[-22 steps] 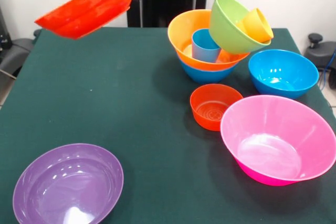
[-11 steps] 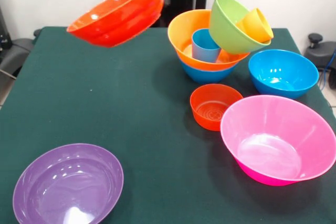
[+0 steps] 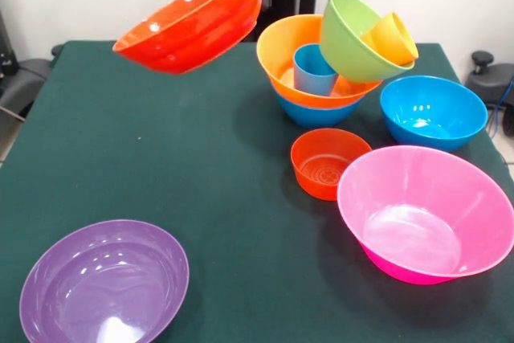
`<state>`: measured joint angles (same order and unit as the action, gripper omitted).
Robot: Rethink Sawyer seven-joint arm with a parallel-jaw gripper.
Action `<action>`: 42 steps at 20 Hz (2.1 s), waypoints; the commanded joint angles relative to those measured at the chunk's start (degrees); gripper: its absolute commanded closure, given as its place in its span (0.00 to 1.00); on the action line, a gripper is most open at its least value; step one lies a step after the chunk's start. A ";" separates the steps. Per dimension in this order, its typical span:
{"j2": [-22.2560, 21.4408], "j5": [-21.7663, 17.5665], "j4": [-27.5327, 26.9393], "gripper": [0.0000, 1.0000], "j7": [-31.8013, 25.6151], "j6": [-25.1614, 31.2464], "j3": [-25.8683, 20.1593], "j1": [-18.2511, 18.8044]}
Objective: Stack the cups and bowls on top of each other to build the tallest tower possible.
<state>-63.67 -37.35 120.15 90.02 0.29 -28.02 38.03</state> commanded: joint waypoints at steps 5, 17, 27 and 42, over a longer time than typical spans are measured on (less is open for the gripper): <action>5.51 9.25 4.76 1.00 -1.90 17.33 -15.16 7.82; 5.99 14.70 6.42 1.00 2.25 22.18 -14.74 6.60; 5.23 15.36 6.59 1.00 4.12 22.09 -12.76 3.93; 4.47 17.96 7.19 1.00 8.64 21.44 -7.20 -2.69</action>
<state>-60.26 -21.03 124.52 90.02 17.04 -38.71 37.72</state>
